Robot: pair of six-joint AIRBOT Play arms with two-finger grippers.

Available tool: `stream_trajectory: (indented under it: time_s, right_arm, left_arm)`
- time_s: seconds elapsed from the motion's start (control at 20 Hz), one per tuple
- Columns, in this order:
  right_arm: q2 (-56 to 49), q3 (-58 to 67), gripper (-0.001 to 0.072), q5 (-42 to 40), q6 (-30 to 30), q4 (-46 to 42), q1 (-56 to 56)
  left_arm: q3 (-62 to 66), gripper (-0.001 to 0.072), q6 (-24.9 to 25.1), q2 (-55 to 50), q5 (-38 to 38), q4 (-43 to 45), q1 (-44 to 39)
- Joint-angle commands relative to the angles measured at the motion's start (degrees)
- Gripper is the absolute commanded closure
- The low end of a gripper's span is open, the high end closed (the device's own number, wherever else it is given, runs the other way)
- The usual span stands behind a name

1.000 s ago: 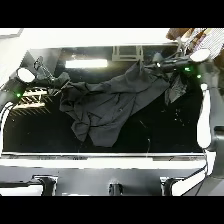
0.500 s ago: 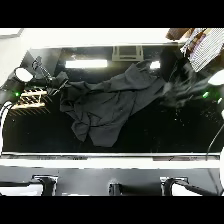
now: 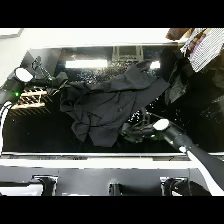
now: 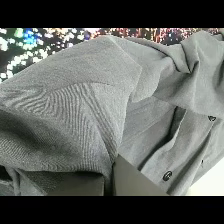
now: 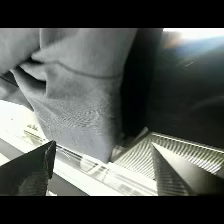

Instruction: Fold the clothes and pants, and hang the long-sleeved shirts on hangers.

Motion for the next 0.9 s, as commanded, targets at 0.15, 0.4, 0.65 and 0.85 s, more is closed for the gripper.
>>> stream_trajectory:
  time_s: [0.15, 0.4, 0.65, 0.85]
  right_arm:
    - [-5.7, -2.1, 0.0367, -14.4, -4.7, 12.7, 10.9]
    - [2.2, 3.0, 0.0677, -19.6, -7.9, 8.6, 7.8]
    - [12.9, 27.8, 0.0678, -2.8, -0.2, -7.5, -10.4]
    - [15.6, 58.2, 0.0677, 13.7, -0.7, -20.1, -14.2]
  left_arm:
    - [0.0, 0.0688, 0.5, 0.0, 0.0, 0.1, 0.0]
    - [0.2, 0.0688, 1.0, 2.4, -1.9, 0.0, 0.1]
    - [11.1, 0.0688, 5.4, 10.5, -1.7, -0.6, 1.1]
    - [23.4, 0.0688, 9.5, 19.7, -1.1, -0.6, 1.9]
